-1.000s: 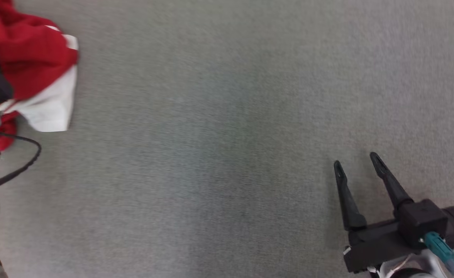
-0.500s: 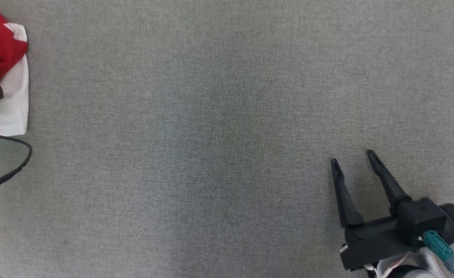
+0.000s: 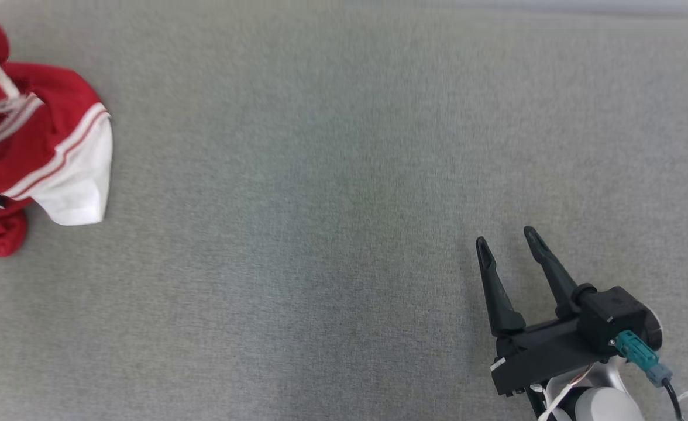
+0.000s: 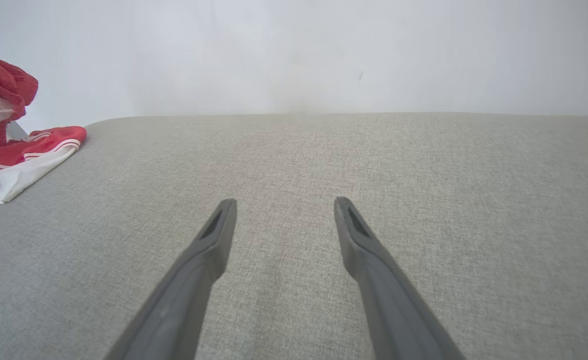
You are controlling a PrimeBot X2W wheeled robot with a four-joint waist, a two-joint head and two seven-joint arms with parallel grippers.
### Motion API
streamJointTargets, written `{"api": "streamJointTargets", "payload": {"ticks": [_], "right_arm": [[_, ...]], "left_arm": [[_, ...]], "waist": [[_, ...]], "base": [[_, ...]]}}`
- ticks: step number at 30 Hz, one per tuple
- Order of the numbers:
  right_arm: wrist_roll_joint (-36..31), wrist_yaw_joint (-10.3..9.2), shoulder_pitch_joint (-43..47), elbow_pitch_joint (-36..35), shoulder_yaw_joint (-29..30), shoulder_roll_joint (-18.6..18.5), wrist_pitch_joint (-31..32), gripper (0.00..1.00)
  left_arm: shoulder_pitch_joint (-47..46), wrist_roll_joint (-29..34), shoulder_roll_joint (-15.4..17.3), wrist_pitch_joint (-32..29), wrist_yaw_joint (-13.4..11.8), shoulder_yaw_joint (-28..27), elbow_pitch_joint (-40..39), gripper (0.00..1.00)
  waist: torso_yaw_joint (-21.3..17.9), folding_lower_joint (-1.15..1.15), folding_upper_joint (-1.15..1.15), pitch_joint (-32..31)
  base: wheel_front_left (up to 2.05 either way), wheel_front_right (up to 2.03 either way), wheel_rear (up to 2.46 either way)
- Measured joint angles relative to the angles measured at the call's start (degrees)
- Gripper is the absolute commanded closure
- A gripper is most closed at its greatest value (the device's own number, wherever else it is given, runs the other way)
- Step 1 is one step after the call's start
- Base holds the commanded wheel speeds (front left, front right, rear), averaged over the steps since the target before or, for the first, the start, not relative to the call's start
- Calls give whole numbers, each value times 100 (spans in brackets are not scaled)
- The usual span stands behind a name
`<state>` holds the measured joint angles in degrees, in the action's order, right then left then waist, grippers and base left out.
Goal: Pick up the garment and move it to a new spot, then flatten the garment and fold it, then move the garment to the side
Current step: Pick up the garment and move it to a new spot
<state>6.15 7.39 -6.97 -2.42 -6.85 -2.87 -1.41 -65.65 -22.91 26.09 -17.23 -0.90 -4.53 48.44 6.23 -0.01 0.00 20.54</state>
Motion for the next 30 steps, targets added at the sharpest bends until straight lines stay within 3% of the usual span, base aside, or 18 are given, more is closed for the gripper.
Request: {"api": "streamJointTargets", "payload": {"ticks": [3,7,15,24,30], "right_arm": [[120,0,-16,294,-4,0,-162,0],[240,0,-20,564,78,0,-323,0],[344,0,52,760,410,-1,-442,0],[310,0,165,666,569,-1,-356,0],[393,0,162,643,465,0,-345,0]], "left_arm": [[-25,7,67,-166,109,87,-370,100],[-42,-82,-91,-438,299,237,-851,100],[490,-442,-828,-681,636,692,-2252,100],[2042,-882,-1860,-483,620,1188,-3987,100],[2911,-702,-2016,-288,592,1627,-4141,100]], "waist": [[28,0,0,-279],[45,0,0,-673],[-108,-1,0,-1409],[-836,-1,-1,-1756],[-1393,0,-1,-1747]], "base": [[0,0,0],[0,0,0],[0,0,0],[0,0,0],[0,0,0]]}}
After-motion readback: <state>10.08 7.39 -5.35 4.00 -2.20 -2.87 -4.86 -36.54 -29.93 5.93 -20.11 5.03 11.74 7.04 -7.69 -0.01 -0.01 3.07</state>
